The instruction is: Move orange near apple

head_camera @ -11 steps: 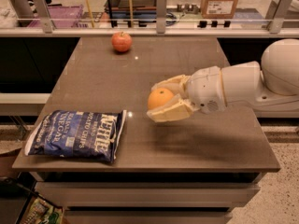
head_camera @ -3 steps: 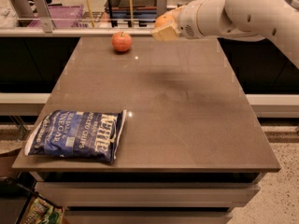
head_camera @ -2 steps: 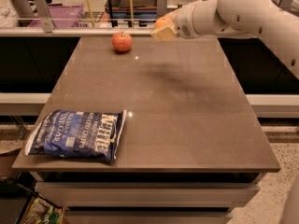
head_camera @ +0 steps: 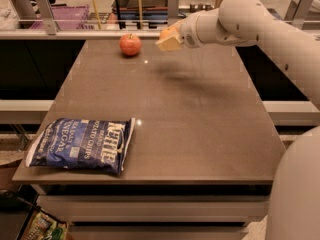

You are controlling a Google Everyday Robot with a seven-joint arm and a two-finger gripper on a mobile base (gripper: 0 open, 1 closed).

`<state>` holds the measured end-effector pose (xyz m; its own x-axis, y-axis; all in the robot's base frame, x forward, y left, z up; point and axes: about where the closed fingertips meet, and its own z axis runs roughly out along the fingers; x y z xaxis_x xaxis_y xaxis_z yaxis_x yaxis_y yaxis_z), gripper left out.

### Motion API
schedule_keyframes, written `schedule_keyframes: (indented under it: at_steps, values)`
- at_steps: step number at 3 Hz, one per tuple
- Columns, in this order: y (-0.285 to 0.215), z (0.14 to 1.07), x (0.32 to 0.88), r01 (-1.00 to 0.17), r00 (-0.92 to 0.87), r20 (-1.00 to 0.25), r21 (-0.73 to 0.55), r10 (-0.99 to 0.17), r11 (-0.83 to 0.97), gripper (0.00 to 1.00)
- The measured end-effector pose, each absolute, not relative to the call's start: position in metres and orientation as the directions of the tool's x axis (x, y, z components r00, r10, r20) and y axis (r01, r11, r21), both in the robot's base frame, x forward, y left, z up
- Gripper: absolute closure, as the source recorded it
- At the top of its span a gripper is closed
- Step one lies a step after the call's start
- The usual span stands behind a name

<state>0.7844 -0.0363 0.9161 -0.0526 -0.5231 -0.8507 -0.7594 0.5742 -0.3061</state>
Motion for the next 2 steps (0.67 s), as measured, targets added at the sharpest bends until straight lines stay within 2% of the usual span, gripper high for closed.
schedule_keyframes:
  at_steps: [2]
  values:
    - [0.002,0.880,0.797,-0.809,-0.032,-0.868,-0.268,-0.496,0.523,1.00]
